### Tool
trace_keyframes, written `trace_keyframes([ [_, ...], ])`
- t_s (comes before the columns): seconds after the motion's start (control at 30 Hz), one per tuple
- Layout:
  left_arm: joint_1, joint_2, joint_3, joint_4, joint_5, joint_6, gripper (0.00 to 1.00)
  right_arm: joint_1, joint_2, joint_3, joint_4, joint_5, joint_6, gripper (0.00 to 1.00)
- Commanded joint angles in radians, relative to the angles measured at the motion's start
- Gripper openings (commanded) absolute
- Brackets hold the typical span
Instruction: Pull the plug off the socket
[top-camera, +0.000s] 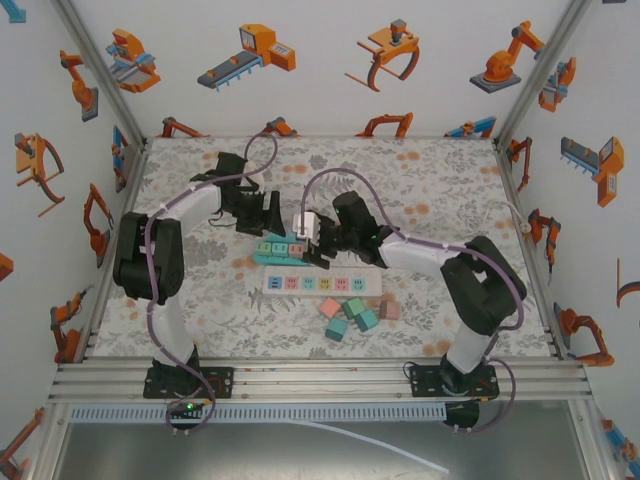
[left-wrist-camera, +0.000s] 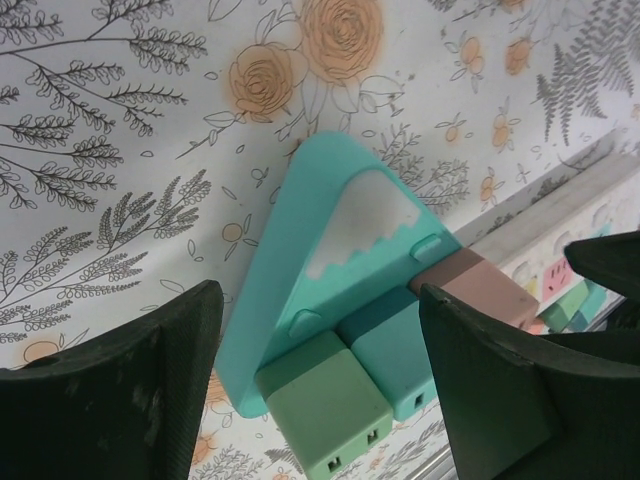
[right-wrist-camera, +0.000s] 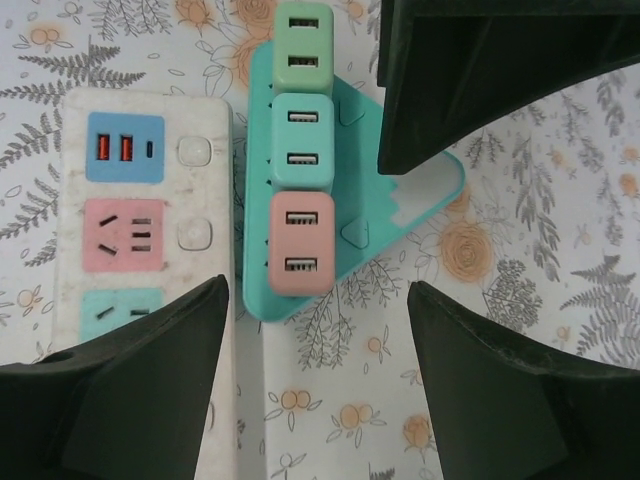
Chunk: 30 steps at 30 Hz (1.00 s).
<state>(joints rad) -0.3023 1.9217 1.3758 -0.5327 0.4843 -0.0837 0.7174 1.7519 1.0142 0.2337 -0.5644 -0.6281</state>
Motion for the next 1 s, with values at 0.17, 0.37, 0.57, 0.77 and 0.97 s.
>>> trace_keyframes([
  [0.17, -0.003, 0.037, 0.049, -0.111, -0.028, 0.065, 0.73, 0.016, 0.092, 0.091, 0.014, -0.022, 0.014, 0.57],
  [0.37, -0.004, 0.052, 0.057, -0.127, -0.042, 0.066, 0.69, 0.022, 0.128, 0.124, -0.034, -0.017, 0.013, 0.51],
  [0.57, -0.015, 0.053, 0.056, -0.129, -0.076, 0.065, 0.64, 0.03, 0.157, 0.15, -0.054, -0.009, 0.011, 0.46],
  [0.77, -0.023, 0.074, 0.061, -0.14, -0.114, 0.066, 0.63, 0.035, 0.173, 0.174, -0.087, -0.002, 0.007, 0.39],
  [0.97, -0.027, 0.103, 0.079, -0.169, -0.15, 0.056, 0.63, 0.039, 0.164, 0.194, -0.104, -0.032, 0.008, 0.31],
])
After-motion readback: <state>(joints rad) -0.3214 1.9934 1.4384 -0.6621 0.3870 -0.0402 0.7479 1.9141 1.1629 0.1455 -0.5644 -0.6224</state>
